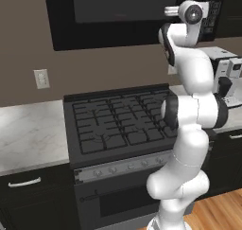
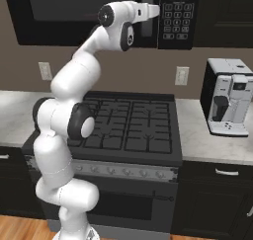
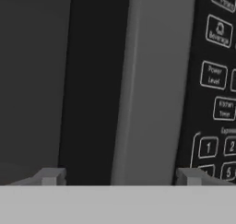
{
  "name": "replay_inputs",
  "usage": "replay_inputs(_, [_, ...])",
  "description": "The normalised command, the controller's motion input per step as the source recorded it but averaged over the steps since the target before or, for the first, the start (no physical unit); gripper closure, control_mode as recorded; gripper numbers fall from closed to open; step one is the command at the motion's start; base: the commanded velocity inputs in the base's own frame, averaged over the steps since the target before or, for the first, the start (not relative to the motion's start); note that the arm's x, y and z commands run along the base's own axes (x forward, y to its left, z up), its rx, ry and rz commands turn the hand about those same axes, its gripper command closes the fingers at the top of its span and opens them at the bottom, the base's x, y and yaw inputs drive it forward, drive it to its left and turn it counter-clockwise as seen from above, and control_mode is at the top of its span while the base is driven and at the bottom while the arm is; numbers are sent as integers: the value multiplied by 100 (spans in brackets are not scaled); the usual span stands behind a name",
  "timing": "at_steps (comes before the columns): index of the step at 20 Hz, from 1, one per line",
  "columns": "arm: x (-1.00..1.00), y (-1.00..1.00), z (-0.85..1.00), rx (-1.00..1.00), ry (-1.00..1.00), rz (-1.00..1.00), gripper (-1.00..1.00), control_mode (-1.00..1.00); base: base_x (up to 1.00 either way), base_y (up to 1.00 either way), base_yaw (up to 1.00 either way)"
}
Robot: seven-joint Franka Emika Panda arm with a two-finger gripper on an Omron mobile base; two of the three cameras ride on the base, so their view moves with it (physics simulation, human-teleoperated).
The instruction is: Pick the mug from the counter and place it inside the microwave. Then close the microwave.
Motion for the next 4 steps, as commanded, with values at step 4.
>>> replay_inputs(4, [0, 0, 0, 0, 0, 0, -100, -100, 0, 0, 0])
